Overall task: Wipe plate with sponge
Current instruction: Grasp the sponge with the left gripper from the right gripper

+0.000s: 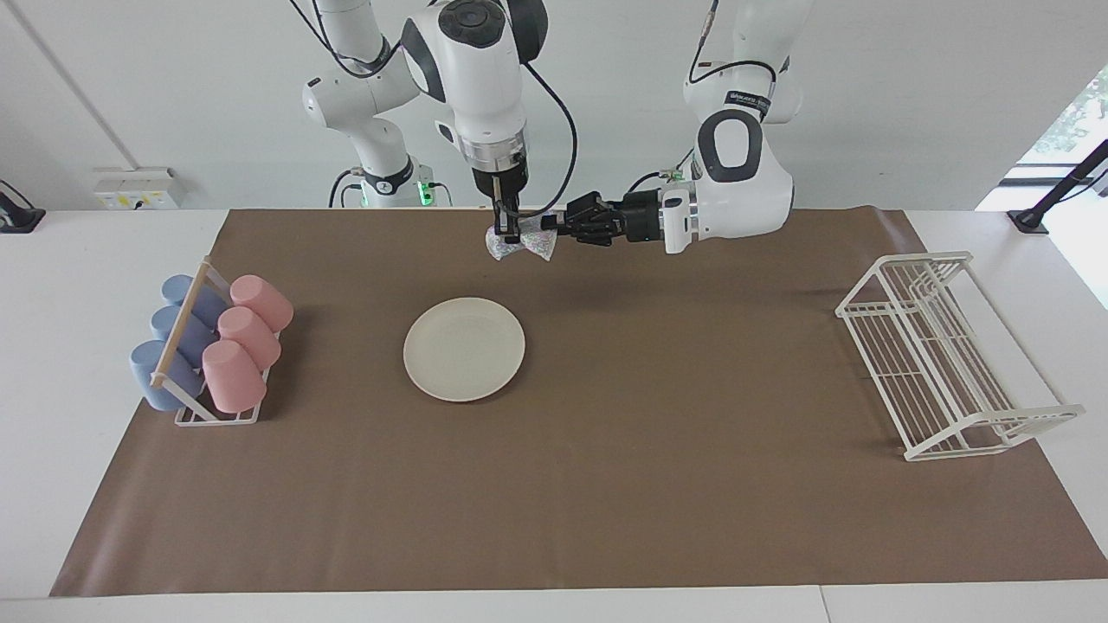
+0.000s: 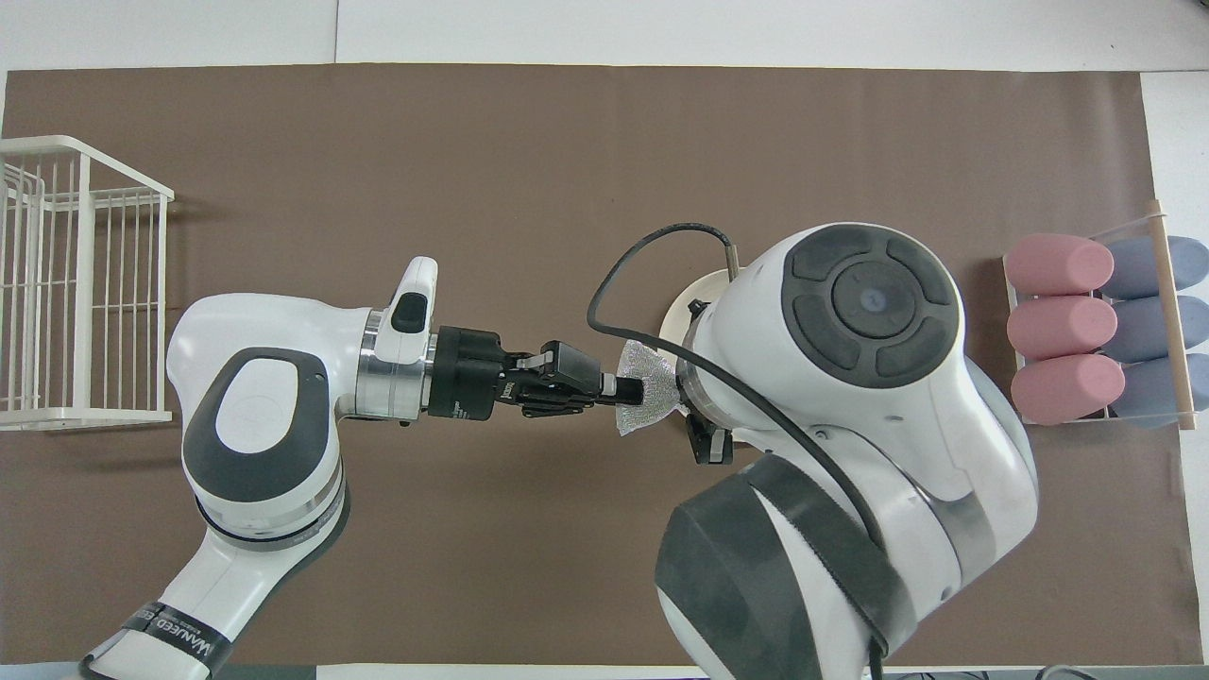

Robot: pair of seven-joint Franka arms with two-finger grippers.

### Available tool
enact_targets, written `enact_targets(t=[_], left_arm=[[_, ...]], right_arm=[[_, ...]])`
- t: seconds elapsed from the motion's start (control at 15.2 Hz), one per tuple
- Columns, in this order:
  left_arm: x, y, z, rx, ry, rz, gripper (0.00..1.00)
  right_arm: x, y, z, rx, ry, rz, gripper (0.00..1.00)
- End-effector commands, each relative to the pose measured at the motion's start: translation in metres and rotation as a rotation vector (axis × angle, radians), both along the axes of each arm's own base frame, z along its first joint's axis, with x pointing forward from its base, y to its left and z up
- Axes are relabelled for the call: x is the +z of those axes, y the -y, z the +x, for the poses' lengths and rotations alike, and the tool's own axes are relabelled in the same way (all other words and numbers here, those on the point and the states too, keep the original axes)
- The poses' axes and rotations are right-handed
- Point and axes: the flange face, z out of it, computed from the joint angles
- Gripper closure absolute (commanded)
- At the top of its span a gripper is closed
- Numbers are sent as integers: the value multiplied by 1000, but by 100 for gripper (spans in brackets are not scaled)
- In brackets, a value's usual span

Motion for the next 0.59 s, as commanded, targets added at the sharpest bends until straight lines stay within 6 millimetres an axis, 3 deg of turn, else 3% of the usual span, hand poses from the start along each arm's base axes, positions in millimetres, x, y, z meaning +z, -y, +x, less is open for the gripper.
enact_targets(t=[0.0,0.26,0.33,0.4,0.46,0.53], left_arm=[[4,-2,-1,10,12,-17,100],[7,-4,-1,12,12,-20,100],[7,-4,-1,12,11,-21,100],[7,-4,-1,11,11,-22,100],[8,-5,-1,11,12,-23,100],[7,-6,0,11,11,-24,100]], right_arm=[[-2,8,2,-2,14,1,100],[-2,11,3,-8,11,0,100],[-1,13,5,-9,14,-1,69],[1,14,5,-7,15,0,8],[3,15,4,-3,16,-1,0],[12,19,4,-9,28,6,0]])
